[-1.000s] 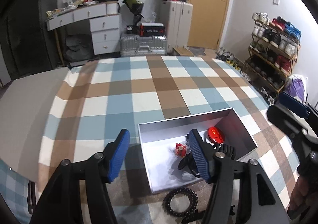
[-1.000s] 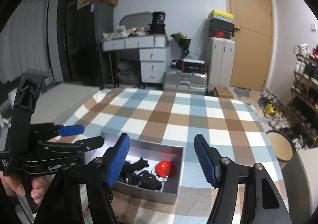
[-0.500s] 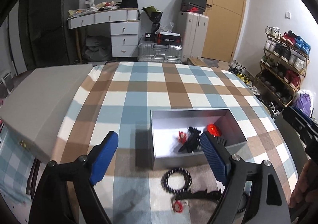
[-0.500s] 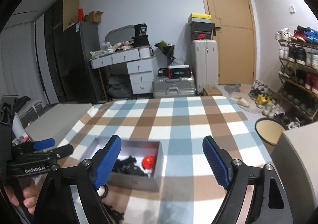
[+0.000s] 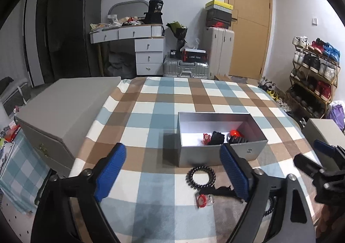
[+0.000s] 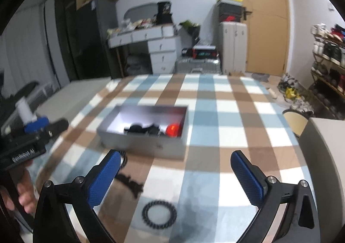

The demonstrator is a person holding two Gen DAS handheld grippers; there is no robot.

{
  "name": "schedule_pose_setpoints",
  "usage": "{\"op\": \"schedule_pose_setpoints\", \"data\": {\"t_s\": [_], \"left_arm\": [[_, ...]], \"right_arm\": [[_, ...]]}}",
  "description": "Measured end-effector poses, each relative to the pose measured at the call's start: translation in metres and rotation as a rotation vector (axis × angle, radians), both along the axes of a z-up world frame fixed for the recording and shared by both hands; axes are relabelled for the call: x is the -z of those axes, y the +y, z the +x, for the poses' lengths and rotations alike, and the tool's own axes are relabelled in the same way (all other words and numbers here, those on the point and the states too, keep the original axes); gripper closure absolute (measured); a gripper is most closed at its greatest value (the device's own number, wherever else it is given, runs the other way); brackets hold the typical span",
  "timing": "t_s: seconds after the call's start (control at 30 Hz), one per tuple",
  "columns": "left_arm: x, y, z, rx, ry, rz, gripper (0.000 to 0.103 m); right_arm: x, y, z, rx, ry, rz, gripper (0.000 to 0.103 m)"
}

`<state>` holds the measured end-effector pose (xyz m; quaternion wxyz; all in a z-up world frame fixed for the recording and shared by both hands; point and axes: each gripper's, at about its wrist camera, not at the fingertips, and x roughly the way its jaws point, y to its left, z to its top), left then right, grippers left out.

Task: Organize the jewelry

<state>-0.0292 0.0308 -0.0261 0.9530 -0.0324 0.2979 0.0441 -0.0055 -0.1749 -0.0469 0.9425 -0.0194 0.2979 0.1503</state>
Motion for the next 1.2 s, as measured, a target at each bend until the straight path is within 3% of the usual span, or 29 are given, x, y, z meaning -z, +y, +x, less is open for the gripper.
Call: {"op": "schedule_pose_setpoints", "data": {"t_s": [0.37, 0.83, 1.2], "left_arm": [[0.009, -0.001, -0.012, -0.010, 0.020, 0.046, 0.013], [0.008, 0.008, -0.019, -0.049, 0.021, 0.028, 0.013], [0.010, 0.023, -0.015, -0.097, 0.051, -0.040, 0.013]], "right_arm": [[0.041, 0.012, 0.003, -0.034, 0.200, -0.093, 0.000], [0.067, 0.010, 0.014, -0.002, 0.345, -0.139, 0.000], [0.082, 0.027, 0.013, -0.036, 0.369, -0.245, 0.002]]}}
